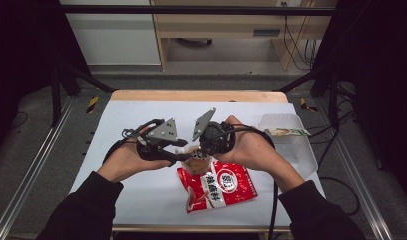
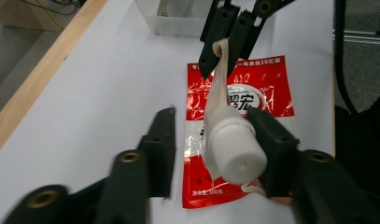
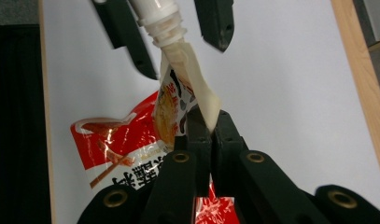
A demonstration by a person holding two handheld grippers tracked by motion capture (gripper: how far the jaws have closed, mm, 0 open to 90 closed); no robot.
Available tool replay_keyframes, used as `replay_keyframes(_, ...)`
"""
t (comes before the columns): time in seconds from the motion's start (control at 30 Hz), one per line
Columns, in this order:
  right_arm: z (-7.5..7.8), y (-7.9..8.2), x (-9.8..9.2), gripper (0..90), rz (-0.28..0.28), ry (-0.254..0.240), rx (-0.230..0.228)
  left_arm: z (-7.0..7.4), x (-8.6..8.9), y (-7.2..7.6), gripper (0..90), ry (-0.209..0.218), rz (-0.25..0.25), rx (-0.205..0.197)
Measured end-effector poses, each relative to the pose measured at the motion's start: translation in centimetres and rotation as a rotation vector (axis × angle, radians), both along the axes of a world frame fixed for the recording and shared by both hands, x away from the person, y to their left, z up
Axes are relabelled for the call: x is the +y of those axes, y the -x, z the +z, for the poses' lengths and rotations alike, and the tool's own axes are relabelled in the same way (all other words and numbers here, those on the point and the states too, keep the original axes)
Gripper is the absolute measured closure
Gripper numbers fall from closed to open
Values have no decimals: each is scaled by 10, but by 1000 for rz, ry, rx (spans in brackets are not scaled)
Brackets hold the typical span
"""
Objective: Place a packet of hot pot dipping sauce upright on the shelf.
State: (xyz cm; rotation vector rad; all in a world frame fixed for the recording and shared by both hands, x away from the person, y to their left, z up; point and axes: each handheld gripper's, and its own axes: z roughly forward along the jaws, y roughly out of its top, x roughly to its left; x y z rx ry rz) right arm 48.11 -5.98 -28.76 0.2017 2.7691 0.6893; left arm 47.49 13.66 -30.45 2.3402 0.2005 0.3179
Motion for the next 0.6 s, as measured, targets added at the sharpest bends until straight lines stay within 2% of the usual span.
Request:
replay_keyframes(0.07,4,-1,-4,885,-10,12,-14,0,1,3,410,16,-2,-7)
replay_keyframes(0.13,8,-2,-9,885,-18,20,-24,0,3,4,347,8,8,-9)
replay_keyframes(0.27,14,-3,-23,885,-37,15,-40,-7,9,5,242,15,53,-6)
replay_keyframes(0.4,21,-2,-42,885,-68,-1,-55,-20,21,7,182,31,105,12)
replay_keyframes(0.6,33,2,-75,884,-124,0,-79,-47,45,20,128,82,169,16)
